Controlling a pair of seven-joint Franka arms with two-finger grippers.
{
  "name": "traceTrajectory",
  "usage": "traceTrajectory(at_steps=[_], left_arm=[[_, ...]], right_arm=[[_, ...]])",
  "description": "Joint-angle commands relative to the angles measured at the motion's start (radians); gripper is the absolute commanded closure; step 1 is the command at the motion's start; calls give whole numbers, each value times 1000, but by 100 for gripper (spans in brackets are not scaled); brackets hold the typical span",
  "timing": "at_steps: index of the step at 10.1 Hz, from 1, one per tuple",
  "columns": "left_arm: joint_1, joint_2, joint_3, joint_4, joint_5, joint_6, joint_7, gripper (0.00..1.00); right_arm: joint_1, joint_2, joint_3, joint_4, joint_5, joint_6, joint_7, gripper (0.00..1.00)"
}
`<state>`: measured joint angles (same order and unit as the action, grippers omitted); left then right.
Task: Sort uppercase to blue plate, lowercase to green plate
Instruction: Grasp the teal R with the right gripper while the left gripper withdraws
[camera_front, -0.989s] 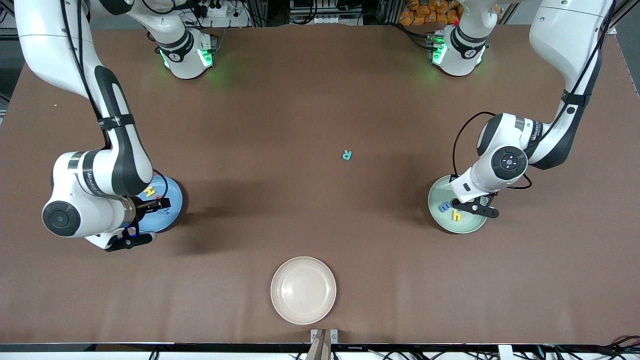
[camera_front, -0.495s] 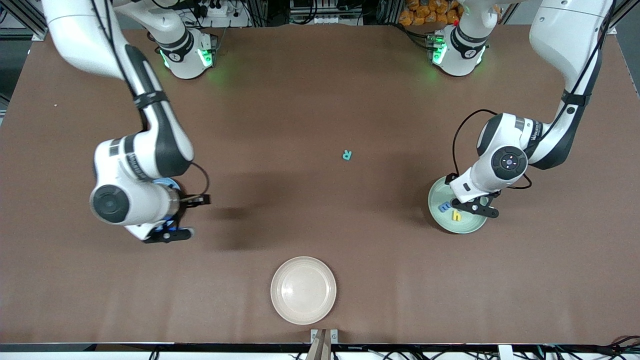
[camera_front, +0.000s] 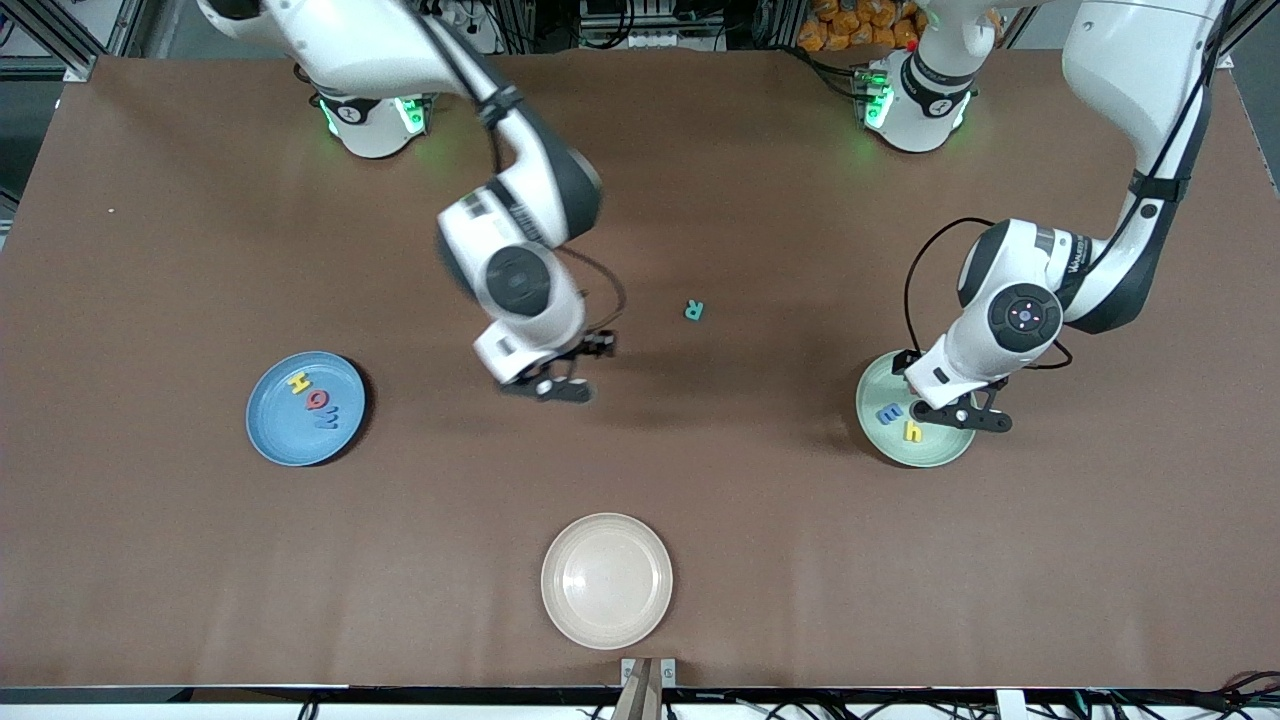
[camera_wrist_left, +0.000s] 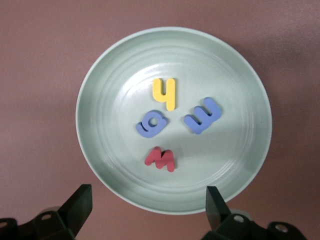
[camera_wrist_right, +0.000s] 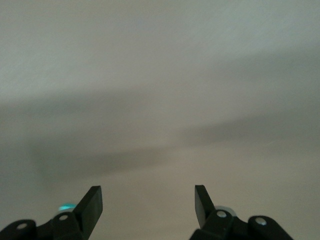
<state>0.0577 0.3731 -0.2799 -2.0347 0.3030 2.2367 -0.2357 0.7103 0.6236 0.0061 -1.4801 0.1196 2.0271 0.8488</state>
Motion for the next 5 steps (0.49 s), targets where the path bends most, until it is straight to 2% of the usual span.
traceTrajectory(at_steps=[1,3,5], left_arm=[[11,-109,-22,-107,-7,26,-98,0],[20,-115,-21,-67,-103,26,-87,0],[42,-102,-21,-4,-110,24,-61,0]], right_arm=[[124,68,-12,3,-1,146,236,17],[178,123,-14,9,-6,199,359,18],[244,166,-18,32,-50,225,392,21]])
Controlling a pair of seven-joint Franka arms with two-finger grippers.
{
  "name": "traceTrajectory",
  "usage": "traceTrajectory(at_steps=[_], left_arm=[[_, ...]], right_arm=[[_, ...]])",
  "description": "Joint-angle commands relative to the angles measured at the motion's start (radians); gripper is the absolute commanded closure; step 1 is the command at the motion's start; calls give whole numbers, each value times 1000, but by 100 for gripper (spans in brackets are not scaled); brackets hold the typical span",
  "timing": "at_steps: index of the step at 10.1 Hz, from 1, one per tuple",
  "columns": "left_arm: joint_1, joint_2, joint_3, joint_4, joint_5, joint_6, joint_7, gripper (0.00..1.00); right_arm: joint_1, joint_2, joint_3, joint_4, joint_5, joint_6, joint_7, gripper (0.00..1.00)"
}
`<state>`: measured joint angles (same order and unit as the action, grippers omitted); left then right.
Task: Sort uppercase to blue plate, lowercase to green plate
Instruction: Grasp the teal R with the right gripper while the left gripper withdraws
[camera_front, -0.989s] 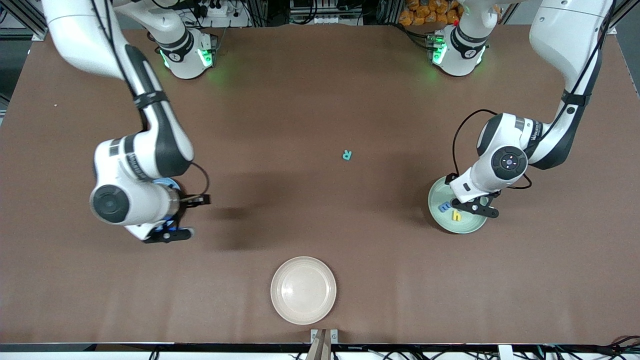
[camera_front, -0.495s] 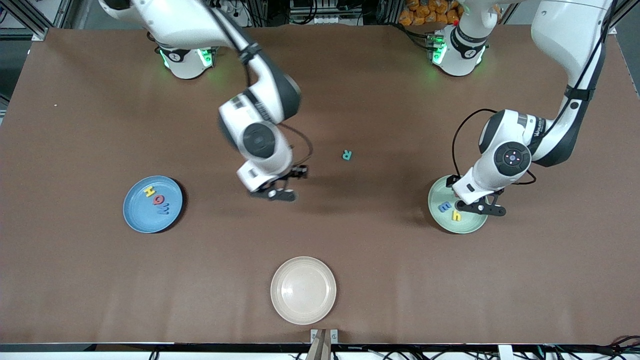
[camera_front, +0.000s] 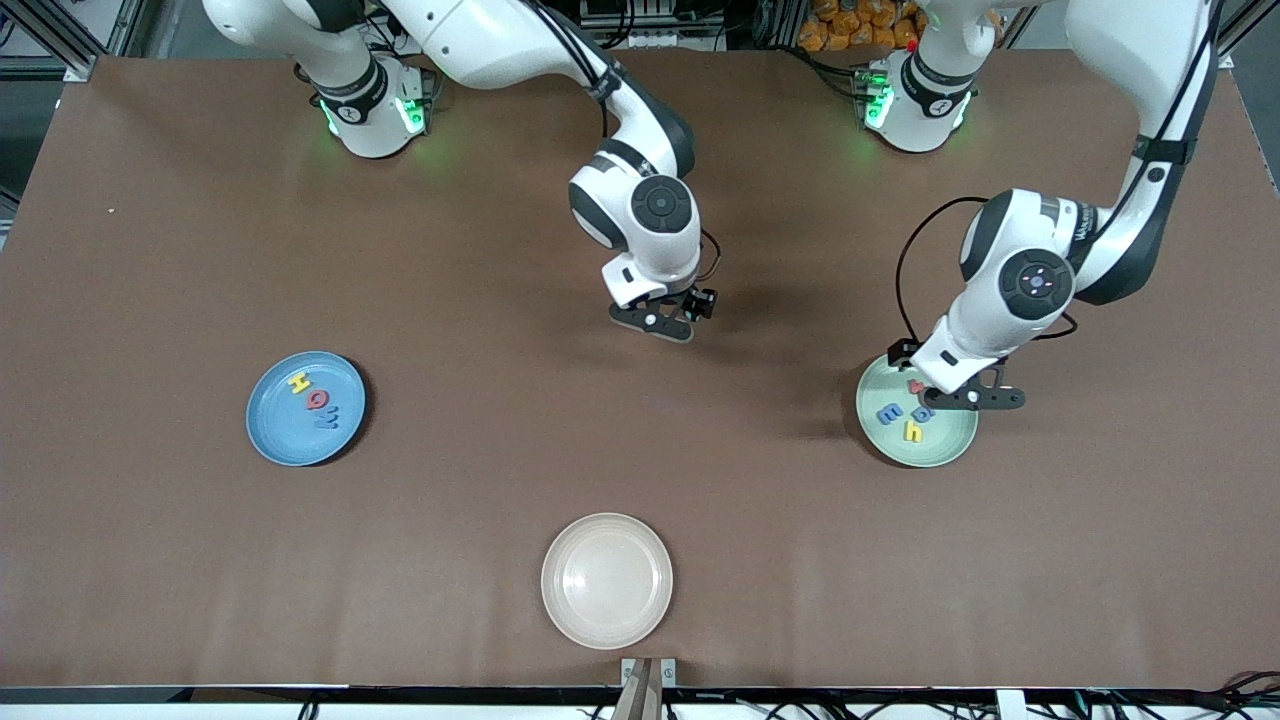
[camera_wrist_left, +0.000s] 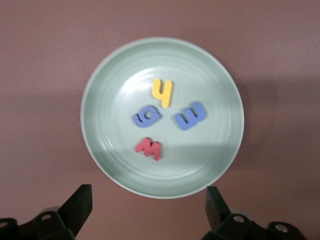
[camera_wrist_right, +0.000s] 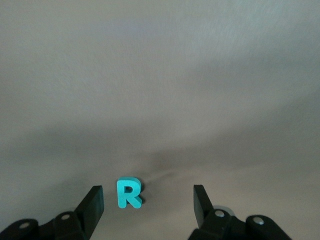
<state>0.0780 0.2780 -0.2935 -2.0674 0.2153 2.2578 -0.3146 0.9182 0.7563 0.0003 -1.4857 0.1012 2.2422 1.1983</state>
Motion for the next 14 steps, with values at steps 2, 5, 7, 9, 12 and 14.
traceTrajectory(at_steps=[2,5,7,9,12,14], left_arm=[[41,35,8,94,-19,0,98,0],[172,38,7,93,-14,-30,264,0],[187,35,10,92,-11,-148,253,0],[227,12,13,22,-19,-181,243,0],[55,-110,199,-138,-92,-169,242,0],[-66,-210,315,-230,-120,-168,242,0]], right_arm=[[48,96,-13,117,-38,10,99,26],[83,158,-13,174,-92,28,115,32],[87,167,-13,171,-98,40,115,35],[87,169,-13,171,-115,40,113,49],[74,167,-13,168,-156,31,96,100],[24,134,-11,173,-147,-22,72,100]])
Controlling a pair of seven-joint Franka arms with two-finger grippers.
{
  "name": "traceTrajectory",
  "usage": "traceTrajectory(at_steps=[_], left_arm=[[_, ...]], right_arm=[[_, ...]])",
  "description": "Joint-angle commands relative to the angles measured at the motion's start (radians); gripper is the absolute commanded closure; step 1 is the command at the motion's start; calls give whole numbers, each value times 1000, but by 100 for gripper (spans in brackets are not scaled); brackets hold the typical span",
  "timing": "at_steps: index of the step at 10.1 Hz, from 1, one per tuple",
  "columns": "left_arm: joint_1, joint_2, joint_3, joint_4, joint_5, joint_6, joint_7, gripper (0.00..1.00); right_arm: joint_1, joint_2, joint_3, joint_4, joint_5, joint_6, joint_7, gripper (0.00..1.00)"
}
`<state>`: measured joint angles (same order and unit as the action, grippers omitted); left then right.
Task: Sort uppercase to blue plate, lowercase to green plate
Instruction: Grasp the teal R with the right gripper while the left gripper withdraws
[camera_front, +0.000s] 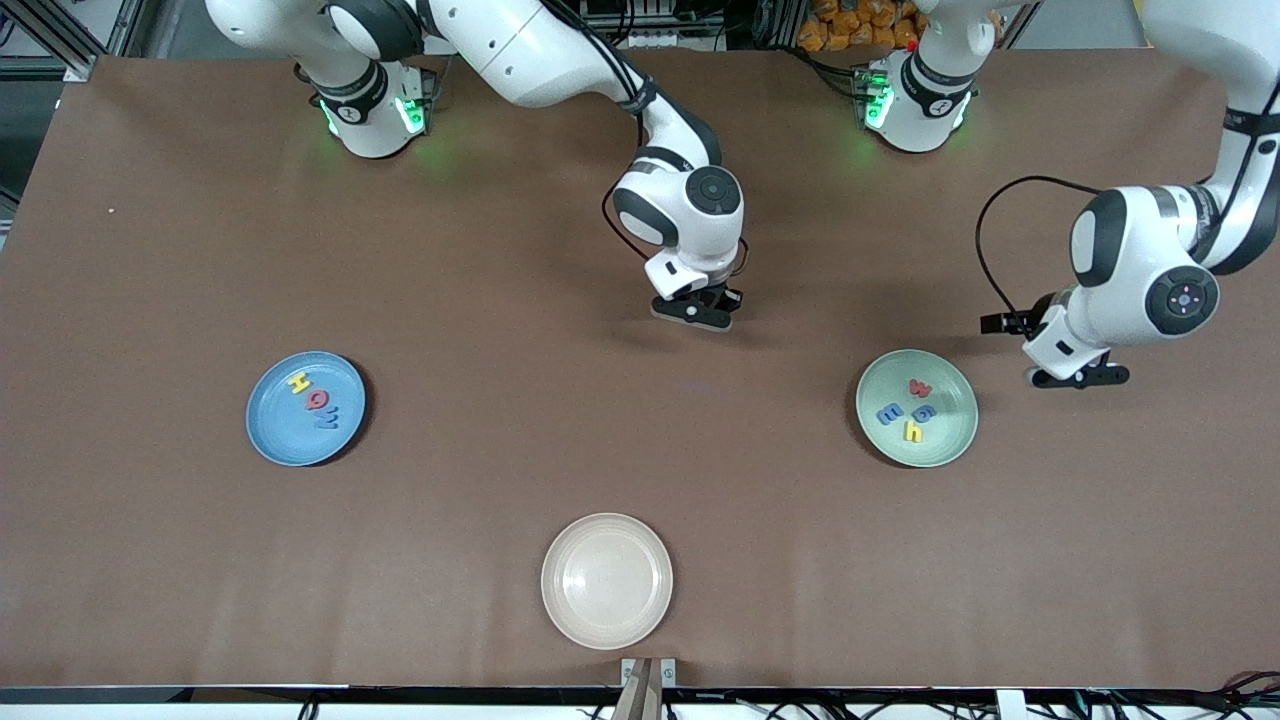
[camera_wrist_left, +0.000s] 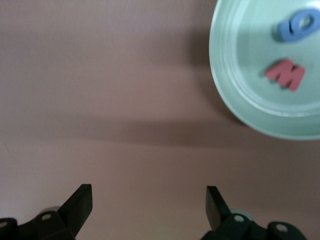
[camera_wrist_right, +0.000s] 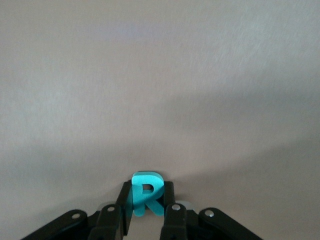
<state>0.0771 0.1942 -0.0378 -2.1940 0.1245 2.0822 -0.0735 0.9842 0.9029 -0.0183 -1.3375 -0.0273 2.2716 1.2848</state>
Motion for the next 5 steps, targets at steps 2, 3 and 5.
traceTrajectory(at_steps=[2,3,5], left_arm=[[-68,-185,58,-127,-29,6,1,0],[-71,-199,56,-118,-29,6,1,0],[-83,-210,49,-52,-29,0,11,0]], right_arm=[[-111,-51,9,31,-11,-148,-76,100],[-189,-91,21,31,-10,-224,-152,100],[-335,-130,27,49,33,-427,-321,100]])
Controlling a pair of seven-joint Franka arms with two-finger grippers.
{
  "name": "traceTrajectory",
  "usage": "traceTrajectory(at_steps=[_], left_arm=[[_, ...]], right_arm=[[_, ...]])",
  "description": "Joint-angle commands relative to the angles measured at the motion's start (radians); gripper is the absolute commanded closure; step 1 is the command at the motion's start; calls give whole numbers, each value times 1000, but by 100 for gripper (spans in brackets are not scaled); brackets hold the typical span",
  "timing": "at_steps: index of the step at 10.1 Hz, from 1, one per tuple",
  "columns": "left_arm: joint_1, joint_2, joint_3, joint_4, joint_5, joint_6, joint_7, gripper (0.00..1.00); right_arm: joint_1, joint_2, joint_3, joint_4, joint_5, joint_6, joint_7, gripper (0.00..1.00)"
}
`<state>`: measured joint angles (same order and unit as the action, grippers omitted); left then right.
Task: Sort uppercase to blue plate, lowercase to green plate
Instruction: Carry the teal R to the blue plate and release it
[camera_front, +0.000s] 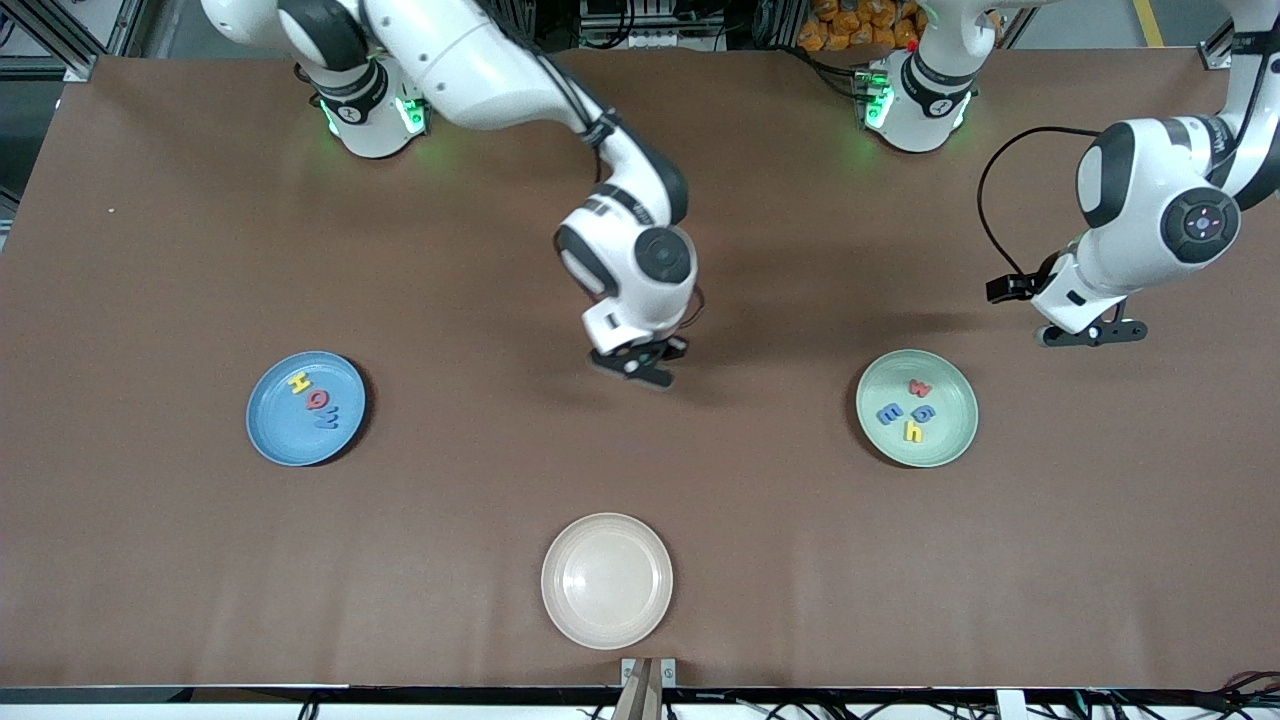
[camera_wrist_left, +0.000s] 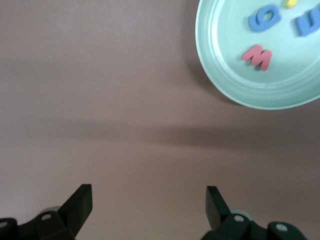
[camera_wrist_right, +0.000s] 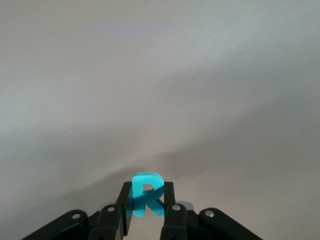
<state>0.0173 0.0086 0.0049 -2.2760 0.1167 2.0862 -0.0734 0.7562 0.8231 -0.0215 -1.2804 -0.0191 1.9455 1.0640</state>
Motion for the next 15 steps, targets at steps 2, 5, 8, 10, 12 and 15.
traceTrajectory(at_steps=[2,5,8,10,12,15], left_arm=[[-25,-21,-19,148,-22,-11,6,0],[-22,-48,-49,250,-28,-32,40,0],[-23,-146,-74,265,-115,-87,62,0],[-25,-157,-82,338,-150,-176,96,0],[-25,-147,-111,474,-200,-297,93,0],[-28,-101,-177,585,-163,-365,98,0]], right_arm=[[-240,-99,17,-8,18,-305,-304,100],[-450,-110,18,-26,19,-396,-542,100],[-636,-101,18,-62,16,-372,-775,100],[-713,-99,18,-135,8,-263,-859,100],[-790,-91,17,-145,5,-214,-1011,92],[-834,-84,18,-146,8,-192,-1105,35]])
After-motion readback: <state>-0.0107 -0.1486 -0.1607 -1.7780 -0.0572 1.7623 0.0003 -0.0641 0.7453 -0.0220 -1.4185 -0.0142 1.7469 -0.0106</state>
